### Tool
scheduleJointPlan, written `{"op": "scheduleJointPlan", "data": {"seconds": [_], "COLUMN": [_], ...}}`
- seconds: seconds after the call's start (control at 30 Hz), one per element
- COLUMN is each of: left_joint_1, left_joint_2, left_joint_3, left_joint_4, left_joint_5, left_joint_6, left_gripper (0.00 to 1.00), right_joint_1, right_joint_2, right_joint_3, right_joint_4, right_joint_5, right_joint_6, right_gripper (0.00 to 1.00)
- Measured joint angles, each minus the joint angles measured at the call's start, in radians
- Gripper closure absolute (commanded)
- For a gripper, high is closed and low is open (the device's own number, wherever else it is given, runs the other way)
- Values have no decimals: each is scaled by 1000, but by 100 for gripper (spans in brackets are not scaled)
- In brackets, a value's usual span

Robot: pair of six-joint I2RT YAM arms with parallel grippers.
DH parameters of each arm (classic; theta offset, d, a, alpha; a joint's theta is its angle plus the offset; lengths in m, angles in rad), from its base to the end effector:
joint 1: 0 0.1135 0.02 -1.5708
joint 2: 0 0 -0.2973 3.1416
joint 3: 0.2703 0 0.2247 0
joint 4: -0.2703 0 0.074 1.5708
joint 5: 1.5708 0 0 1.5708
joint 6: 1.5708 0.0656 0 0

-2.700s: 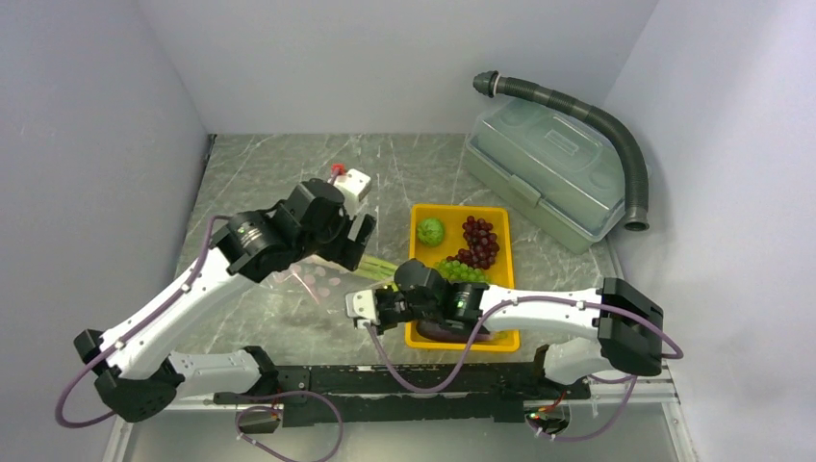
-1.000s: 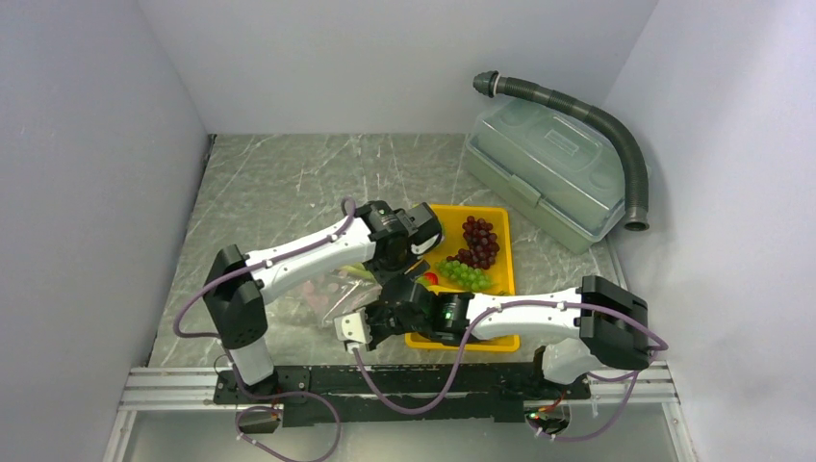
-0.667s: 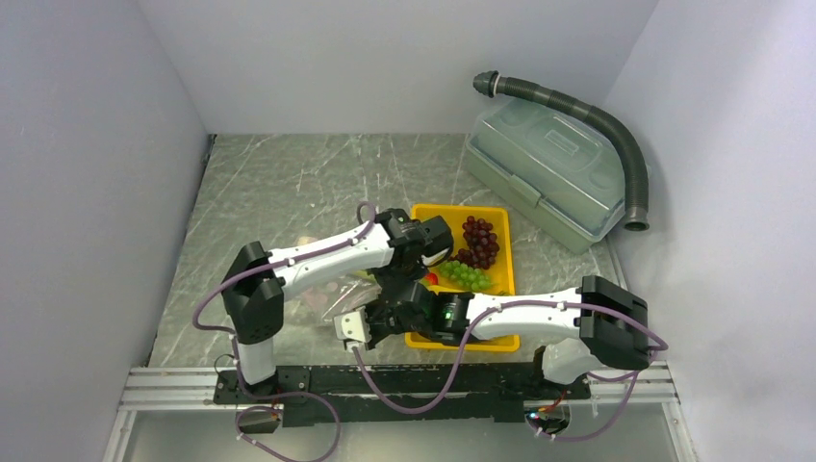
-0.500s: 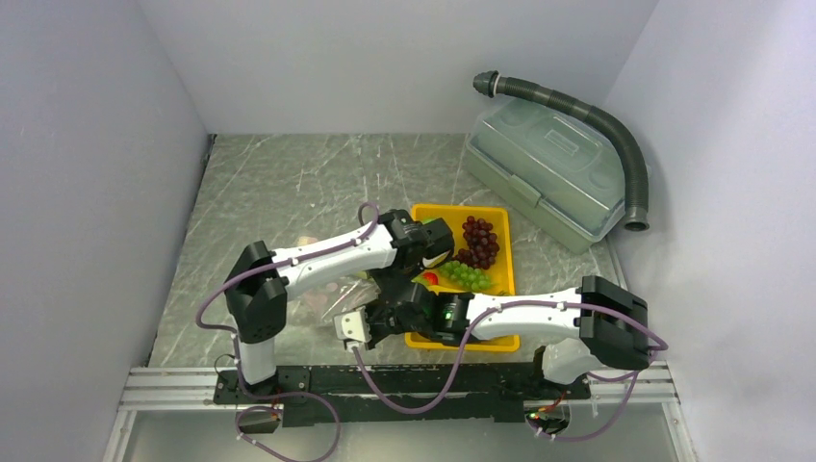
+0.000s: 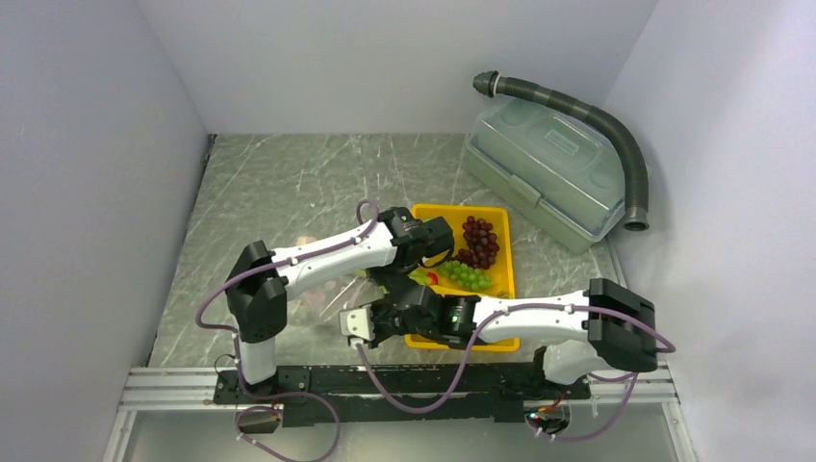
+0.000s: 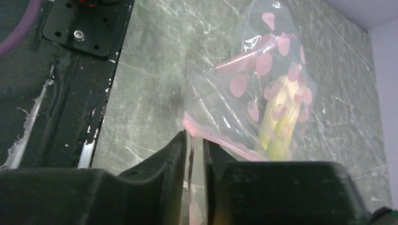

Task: Place the food in the zip-top bag and seal the zipper
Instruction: Adjust the zipper food storage bag at the center of the board.

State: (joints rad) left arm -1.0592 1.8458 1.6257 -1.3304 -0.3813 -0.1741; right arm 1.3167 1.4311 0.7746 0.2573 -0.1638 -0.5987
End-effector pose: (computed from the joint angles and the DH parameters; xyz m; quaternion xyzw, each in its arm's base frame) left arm 0.1818 -0.2740 0.2760 0.4187 0.8881 0.1488 0.1177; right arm 0.0687 0.3072 0.2693 -0.7052 0.4409 0.2574 0.4919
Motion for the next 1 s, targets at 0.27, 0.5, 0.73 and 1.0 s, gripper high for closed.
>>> {"op": "scheduleJointPlan", "data": {"seconds": [0.27,0.5,0.73,1.0], "left_joint_1": [1,31,72,103], "left_joint_2": [-71,-181,-293,-459], "left_joint_3": [1,-19,-109,-208], "left_joint_4": [13,67,143,250], "left_joint_5": [-33,-44,-46,-34], "left_joint_6": [-4,-4,-8,-40], "left_gripper": [100,100,100,100], "right_joint_1": [1,1,1,-76], "right_joint_2": [-92,-237,-351,-293], "right_joint_3": [-8,-48,-39,174], "right_joint_4": [-3,-25,-92,-319], "right_joint_5": [64,137,288,518], "right_joint_6": [54,124,269,524], "right_gripper": [59,50,42,44]}}
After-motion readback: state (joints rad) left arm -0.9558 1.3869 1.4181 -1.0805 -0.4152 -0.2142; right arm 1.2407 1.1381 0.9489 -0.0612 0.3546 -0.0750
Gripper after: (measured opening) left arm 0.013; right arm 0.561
